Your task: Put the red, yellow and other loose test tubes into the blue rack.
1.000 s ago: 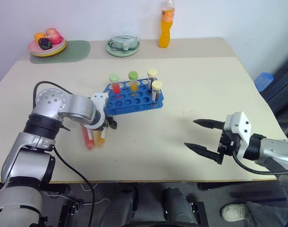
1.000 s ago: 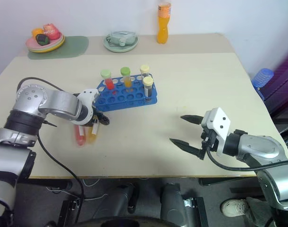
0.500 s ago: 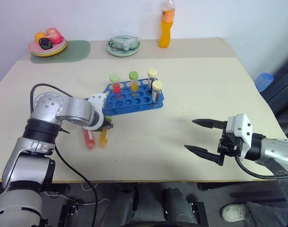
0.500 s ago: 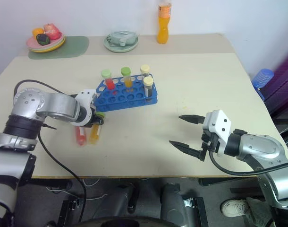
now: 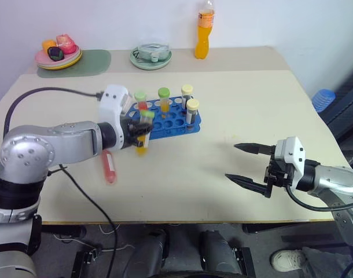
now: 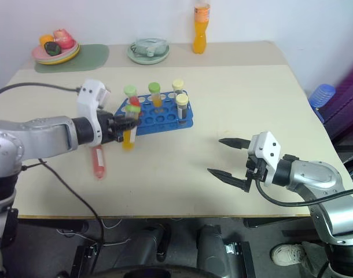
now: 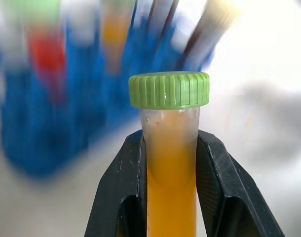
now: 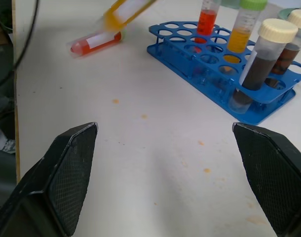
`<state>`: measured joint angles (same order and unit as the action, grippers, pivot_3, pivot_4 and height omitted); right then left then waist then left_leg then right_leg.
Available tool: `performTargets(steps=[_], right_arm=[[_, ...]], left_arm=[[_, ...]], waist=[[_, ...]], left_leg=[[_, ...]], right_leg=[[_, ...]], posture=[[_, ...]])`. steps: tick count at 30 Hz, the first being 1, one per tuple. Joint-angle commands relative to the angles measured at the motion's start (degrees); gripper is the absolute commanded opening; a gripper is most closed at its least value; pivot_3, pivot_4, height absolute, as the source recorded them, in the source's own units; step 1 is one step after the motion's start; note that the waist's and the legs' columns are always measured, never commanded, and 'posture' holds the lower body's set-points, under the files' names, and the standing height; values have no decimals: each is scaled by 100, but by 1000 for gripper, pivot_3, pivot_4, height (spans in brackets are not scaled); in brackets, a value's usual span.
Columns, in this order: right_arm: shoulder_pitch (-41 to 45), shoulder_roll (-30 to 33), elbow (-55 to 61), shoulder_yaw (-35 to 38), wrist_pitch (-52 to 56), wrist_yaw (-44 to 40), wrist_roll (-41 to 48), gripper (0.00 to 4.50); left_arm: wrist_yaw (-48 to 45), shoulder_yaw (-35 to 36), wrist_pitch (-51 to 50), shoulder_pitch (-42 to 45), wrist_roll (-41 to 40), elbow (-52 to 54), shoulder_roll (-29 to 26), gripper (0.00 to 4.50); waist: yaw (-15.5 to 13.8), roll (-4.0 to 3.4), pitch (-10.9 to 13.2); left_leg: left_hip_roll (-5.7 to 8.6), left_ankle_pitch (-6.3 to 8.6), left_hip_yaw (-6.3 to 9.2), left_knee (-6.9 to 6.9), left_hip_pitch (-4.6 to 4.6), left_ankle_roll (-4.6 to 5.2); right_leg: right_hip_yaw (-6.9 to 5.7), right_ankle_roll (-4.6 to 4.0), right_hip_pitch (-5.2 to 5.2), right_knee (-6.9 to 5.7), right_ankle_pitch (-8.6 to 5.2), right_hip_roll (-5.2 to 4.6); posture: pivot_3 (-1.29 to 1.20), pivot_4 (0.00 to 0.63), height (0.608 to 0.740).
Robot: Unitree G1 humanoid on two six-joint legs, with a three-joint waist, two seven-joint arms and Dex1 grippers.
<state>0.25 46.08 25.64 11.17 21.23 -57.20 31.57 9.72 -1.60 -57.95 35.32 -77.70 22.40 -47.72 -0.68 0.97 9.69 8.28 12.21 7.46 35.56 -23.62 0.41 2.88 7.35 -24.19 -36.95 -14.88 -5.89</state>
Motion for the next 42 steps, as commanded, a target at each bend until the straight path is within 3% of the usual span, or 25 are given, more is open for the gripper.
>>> performTargets(steps=[1,8,13,16,27,42], right_arm=[[87,23,64,114,-90,29,7,4500],[69,97,238,296,67,322,2,4500],[-4,139,460,451,274,523,82,4500],[-48,116,594,508,369,661,77,4500],[-58,9,887,479,624,1017,181,4500],[-248,-61,894,475,532,1139,147,4500]], left_arm=[[-1448,-176,1532,-216,1887,203,149,725],[-2693,-925,4692,-789,4922,-982,1456,725],[-2990,-993,5960,-670,5916,-2024,2412,725],[-2945,-850,6271,-501,6145,-2619,2886,725],[-3271,-747,7524,-242,6887,-4275,3628,725],[-3556,-609,8137,-130,7192,-5136,3987,725]], waist=[[-11,0,0],[-32,-2,-1],[-44,0,0],[-39,-1,0],[-15,-1,-1],[-17,-1,-1]], left_leg=[[0,3,0,0,0,5],[-1,18,7,3,-1,31],[0,32,9,20,-1,53],[0,34,9,25,-1,56],[1,39,9,45,0,63],[2,40,9,52,3,66]], right_leg=[[0,-1,0,0,0,0],[-2,8,33,61,15,0],[-11,18,53,84,23,0],[-15,25,54,83,26,1],[-19,42,65,82,35,4],[-21,48,71,81,39,6]], posture=[[0,150,740],[0,150,740],[0,150,740],[0,150,740],[0,150,740],[0,150,740]])
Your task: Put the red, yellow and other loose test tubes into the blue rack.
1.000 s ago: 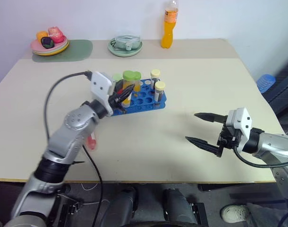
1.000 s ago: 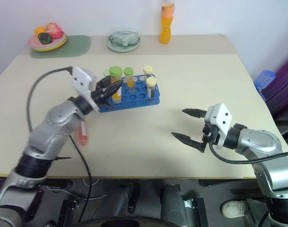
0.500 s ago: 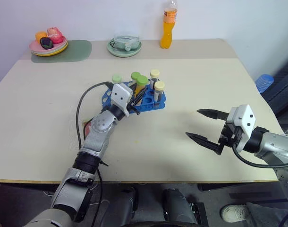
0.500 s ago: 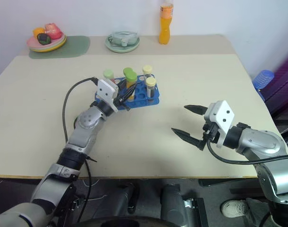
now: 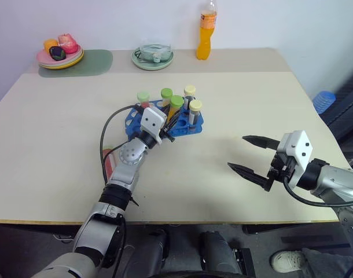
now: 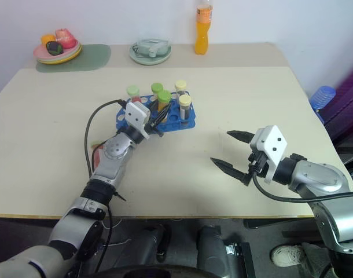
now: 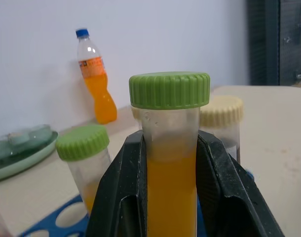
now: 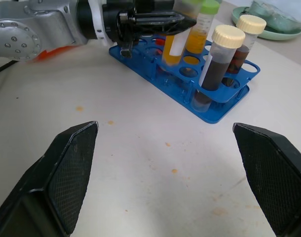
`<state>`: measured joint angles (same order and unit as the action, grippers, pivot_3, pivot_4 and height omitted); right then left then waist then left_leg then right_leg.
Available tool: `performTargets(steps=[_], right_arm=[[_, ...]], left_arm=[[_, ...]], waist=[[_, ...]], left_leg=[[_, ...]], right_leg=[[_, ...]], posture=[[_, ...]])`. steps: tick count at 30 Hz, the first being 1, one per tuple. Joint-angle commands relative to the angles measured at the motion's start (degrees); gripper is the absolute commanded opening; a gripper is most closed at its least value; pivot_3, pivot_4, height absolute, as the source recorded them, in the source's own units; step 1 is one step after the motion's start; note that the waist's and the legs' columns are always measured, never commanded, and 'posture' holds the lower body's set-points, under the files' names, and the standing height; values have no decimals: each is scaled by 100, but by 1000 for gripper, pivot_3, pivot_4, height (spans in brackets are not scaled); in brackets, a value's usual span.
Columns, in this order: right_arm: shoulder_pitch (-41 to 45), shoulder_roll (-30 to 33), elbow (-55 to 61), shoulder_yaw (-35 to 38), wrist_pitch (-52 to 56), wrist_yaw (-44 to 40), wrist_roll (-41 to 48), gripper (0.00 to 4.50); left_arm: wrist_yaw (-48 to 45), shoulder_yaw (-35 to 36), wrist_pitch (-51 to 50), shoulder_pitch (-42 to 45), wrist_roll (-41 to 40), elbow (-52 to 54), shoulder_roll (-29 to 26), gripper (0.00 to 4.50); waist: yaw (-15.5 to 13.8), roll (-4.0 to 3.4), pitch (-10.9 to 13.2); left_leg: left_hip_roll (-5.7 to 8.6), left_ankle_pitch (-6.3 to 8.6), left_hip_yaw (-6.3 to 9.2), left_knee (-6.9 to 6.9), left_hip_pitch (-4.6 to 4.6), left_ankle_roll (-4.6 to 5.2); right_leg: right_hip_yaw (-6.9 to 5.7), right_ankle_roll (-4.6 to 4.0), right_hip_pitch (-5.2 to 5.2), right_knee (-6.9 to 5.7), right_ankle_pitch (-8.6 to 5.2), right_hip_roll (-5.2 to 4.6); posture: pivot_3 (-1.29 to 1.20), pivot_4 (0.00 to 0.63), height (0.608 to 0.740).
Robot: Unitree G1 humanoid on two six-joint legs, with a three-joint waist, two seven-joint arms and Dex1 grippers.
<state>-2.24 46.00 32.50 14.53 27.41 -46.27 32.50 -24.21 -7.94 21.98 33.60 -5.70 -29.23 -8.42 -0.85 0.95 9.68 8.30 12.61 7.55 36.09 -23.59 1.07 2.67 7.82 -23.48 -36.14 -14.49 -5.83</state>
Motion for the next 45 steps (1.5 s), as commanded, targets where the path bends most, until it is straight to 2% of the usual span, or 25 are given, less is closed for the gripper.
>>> performTargets(steps=[1,4,6,7,11,12,19,23,28,29,30,32,33,35,39,41,44,45], right_arm=[[-6,-53,207,145,-94,46,55,4500],[-27,-52,190,165,-124,41,61,4500],[-53,-58,173,168,-161,30,48,4500],[-66,-63,167,171,-171,29,50,4500],[-104,-99,130,138,-235,22,14,4500],[-118,-112,113,126,-263,13,-1,4500],[-119,-204,42,25,-361,-12,-26,4500],[-2,-298,-3,-103,-368,-44,24,4500],[235,-418,-96,-348,-375,-235,147,4500],[287,-435,-124,-399,-373,-285,158,4500],[358,-445,-181,-475,-402,-383,157,4500],[511,-476,-296,-627,-435,-582,183,4500],[584,-490,-352,-691,-430,-694,228,4500],[685,-514,-436,-774,-427,-839,282,4500],[972,-576,-688,-1008,-629,-1192,222,4500],[1149,-631,-882,-1165,-743,-1351,142,4500],[1382,-726,-1159,-1359,-894,-1497,11,4500],[1435,-755,-1217,-1397,-915,-1517,-11,4500]], left_arm=[[-216,47,98,45,-60,23,89,725],[-545,162,-158,16,-388,138,167,725],[-734,280,-308,-20,-647,286,205,1771],[-686,312,-281,-13,-607,320,208,2119],[-463,407,-363,40,-456,554,187,4283],[-467,415,-416,33,-476,699,164,4448],[-658,697,-1495,-131,-1199,2307,-175,4448],[-403,1217,-2854,-151,-1986,3159,-533,4448],[901,1935,-5489,-89,-3005,4149,-1042,4448],[1357,2004,-6197,-38,-3003,4380,-1167,4448],[1814,2103,-7332,96,-3224,4651,-1329,4448],[2661,2750,-9153,460,-3903,4943,-1221,4448],[2911,3103,-10104,775,-3915,4987,-1088,4448],[3214,3564,-11191,1220,-3764,5023,-843,4448],[4797,3849,-11448,1253,-4947,4598,-787,4448],[5752,3791,-11448,1141,-5815,4410,-933,4448],[7169,3671,-11448,1008,-7347,4037,-1188,4448],[7923,3258,-10917,810,-8471,3931,-1596,4448]], waist=[[0,0,0],[0,0,0],[1,0,0],[-1,0,0],[-2,1,0],[6,0,0],[11,0,0],[16,-1,0],[14,-1,0],[12,0,0],[12,1,1],[0,6,4],[-5,7,5],[-6,11,6],[36,6,4],[42,7,4],[15,9,5],[14,9,5]], left_leg=[[0,0,0,0,0,0],[0,0,0,0,0,0],[0,1,0,0,0,1],[0,1,0,0,0,1],[1,1,0,3,0,1],[1,1,1,2,0,1],[0,1,2,1,0,1],[0,1,3,3,1,1],[-2,2,7,2,4,-3],[-2,3,8,2,4,-3],[-2,3,9,3,4,-3],[-2,3,10,5,3,-3],[-1,3,12,8,3,-3],[-1,3,19,14,3,-3],[-1,8,20,6,13,-18],[-11,7,21,3,16,-31],[-20,6,22,5,15,-42],[-19,6,22,6,16,-42]], right_leg=[[0,0,0,0,0,0],[-1,0,0,0,0,0],[-1,0,0,0,0,1],[-1,0,0,0,0,1],[-1,1,2,0,0,0],[-1,1,2,0,0,1],[-1,1,0,-2,0,7],[-1,1,1,-3,0,13],[0,1,0,-6,0,18],[0,1,-1,-6,0,19],[0,1,0,-5,0,19],[0,2,1,-7,0,21],[-1,2,2,-7,-1,22],[-13,3,-1,-6,-1,23],[-10,4,7,-11,-1,24],[-8,3,0,-20,-1,29],[-5,1,-5,-29,-1,29],[-5,1,-5,-30,-1,29]], posture=[[0,150,740],[0,150,740],[0,150,740],[0,150,740],[0,150,740],[0,150,740],[0,150,740],[0,150,740],[0,150,740],[0,150,740],[0,150,740],[0,150,740],[0,150,740],[0,150,740],[0,150,740],[0,150,740],[0,150,740],[0,150,740]])
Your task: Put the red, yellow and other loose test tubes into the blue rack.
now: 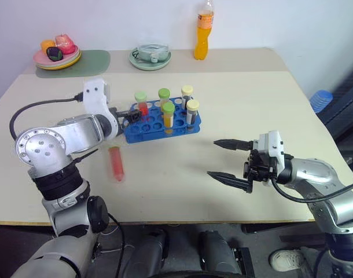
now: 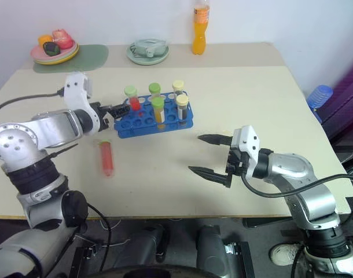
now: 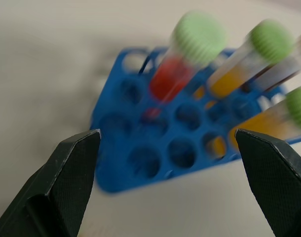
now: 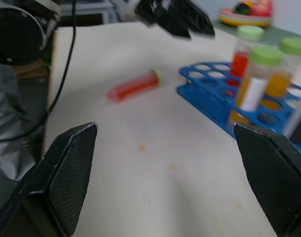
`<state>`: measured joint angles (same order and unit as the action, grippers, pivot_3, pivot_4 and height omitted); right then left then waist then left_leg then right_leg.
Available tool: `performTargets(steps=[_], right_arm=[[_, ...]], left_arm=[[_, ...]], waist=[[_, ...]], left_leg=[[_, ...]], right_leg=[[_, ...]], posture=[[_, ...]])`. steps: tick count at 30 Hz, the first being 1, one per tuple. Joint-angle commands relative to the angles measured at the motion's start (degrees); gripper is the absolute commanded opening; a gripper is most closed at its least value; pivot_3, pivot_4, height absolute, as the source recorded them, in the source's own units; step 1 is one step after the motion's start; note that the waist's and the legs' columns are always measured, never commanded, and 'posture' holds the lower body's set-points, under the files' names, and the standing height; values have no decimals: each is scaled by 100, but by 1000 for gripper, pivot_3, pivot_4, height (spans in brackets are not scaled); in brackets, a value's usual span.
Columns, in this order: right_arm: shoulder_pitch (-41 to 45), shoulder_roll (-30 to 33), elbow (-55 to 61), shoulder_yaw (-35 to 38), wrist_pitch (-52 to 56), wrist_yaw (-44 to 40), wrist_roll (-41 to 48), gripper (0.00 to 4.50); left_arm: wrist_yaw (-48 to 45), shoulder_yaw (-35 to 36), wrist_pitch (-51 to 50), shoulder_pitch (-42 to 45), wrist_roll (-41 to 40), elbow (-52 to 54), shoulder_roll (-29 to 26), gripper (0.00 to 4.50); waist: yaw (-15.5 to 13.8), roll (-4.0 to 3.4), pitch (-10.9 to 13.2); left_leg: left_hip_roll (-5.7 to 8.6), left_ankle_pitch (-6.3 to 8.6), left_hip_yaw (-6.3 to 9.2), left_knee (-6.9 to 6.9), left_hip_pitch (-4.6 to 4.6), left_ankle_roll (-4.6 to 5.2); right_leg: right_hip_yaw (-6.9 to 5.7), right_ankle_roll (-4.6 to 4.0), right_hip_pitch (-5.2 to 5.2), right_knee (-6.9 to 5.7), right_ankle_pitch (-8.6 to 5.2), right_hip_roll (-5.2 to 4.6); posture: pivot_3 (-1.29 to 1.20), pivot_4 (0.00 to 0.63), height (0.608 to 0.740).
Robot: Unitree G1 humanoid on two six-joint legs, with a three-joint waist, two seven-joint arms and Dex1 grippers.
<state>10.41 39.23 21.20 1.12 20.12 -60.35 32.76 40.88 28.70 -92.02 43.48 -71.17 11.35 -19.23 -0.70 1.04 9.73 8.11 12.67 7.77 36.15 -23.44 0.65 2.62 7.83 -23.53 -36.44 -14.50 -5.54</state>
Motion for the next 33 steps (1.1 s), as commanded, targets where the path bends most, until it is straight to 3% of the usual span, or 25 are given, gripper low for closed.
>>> performTargets(steps=[1,3,7,11,16,25,33], right_arm=[[238,-113,-174,-101,-208,-136,-58,4500],[326,-163,-318,-172,-262,-188,-110,4500],[442,-267,-573,-301,-379,-299,-211,4500],[542,-363,-738,-376,-444,-354,-273,4500],[608,-432,-829,-407,-467,-395,-309,4500],[614,-372,-740,-327,-366,-364,-302,4500],[522,-318,-649,-256,-344,-285,-298,4500]], left_arm=[[2206,-851,1165,-405,-3020,-143,-862,4448],[3164,-1415,2134,-671,-4101,7,-1223,4448],[4232,-1716,2987,-926,-4183,510,-1178,4448],[4720,-1786,3291,-1033,-4183,681,-1312,4448],[4975,-1766,3301,-1099,-4183,523,-1520,4448],[5162,-1927,3354,-1033,-4183,-28,-1065,4448],[5162,-1905,3108,-1123,-4183,-427,-1065,4448]], waist=[[5,0,0],[-5,0,0],[-96,0,0],[-145,-1,-2],[-156,-3,-2],[-162,-3,-3],[-158,-3,-3]], left_leg=[[0,0,0,0,0,0],[0,-11,-4,0,0,-30],[1,-9,-6,8,0,-35],[1,-11,-15,2,0,-37],[0,-13,-17,0,0,-36],[1,-13,-17,0,0,-36],[0,-13,-17,0,0,-36]], right_leg=[[1,0,-1,0,0,1],[15,0,-4,-2,0,-4],[20,-3,-2,9,1,-2],[20,-4,-3,8,1,-1],[22,-5,-6,7,0,1],[21,-5,-5,9,0,1],[22,-5,-6,7,0,0]], posture=[[0,150,740],[0,150,740],[0,150,740],[0,150,740],[0,150,740],[0,150,740],[0,150,740]])
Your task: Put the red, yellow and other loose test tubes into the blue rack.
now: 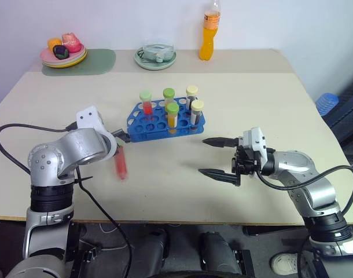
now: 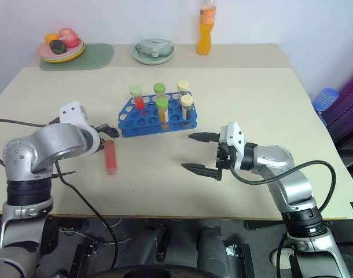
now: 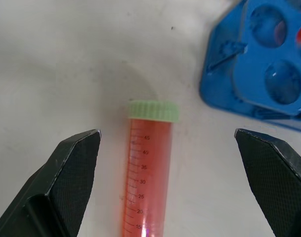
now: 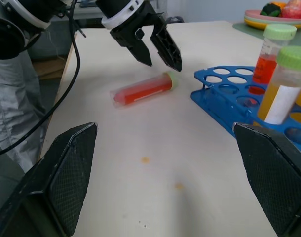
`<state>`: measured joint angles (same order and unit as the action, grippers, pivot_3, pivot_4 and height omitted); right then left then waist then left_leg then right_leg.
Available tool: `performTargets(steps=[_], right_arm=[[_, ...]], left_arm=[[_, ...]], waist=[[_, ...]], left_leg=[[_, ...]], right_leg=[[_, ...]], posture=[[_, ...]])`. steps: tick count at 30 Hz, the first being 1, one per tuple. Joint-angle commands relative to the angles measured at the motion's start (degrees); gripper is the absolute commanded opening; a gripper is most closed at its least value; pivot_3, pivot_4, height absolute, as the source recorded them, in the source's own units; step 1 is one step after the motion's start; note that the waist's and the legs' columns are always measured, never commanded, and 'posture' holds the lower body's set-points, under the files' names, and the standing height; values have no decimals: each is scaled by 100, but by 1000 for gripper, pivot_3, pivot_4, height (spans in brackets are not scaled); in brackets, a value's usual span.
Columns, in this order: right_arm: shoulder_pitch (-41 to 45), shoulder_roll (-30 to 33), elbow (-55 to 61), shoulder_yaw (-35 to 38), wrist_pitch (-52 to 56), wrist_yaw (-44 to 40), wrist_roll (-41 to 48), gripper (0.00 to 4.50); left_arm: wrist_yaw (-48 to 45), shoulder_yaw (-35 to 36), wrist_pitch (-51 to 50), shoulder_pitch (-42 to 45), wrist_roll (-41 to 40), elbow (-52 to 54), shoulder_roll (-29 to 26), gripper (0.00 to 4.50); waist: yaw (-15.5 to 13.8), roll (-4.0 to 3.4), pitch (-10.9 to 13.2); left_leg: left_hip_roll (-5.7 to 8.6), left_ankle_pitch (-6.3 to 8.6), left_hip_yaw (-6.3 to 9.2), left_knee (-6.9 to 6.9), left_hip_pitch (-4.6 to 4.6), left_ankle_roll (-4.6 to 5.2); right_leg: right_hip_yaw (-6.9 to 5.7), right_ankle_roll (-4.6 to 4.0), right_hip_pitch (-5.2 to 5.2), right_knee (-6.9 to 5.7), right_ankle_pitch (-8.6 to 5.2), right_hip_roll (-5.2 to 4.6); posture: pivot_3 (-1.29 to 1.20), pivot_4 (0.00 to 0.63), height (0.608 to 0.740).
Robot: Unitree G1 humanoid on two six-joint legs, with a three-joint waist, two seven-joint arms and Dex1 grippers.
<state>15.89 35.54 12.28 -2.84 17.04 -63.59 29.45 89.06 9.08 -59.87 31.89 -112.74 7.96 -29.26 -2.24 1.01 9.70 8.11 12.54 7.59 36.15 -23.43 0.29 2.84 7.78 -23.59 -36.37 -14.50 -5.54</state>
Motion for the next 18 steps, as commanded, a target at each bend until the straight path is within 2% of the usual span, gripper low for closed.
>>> performTargets(steps=[1,5,15,18], right_arm=[[-35,51,244,143,-42,52,27,4500],[-147,78,327,184,-30,104,49,4500],[-330,134,585,247,45,285,97,4500],[-415,177,654,306,61,329,93,4500]], left_arm=[[344,50,-119,37,-26,-154,-97,4448],[344,53,-297,149,-26,-530,-187,4448],[343,-23,-1091,720,-26,-1936,96,4448],[335,-96,-1238,694,-26,-2095,112,3735]], waist=[[-4,0,0],[-5,0,0],[-8,-1,-1],[-18,-7,-5]], left_leg=[[0,0,0,0,0,0],[0,0,0,-1,0,0],[1,1,1,-1,0,-1],[3,1,0,1,0,-1]], right_leg=[[0,0,0,1,0,0],[0,0,0,1,0,0],[-1,0,-8,0,0,0],[-1,1,-8,1,0,-1]], posture=[[0,150,740],[0,150,740],[0,150,740],[0,150,740]])
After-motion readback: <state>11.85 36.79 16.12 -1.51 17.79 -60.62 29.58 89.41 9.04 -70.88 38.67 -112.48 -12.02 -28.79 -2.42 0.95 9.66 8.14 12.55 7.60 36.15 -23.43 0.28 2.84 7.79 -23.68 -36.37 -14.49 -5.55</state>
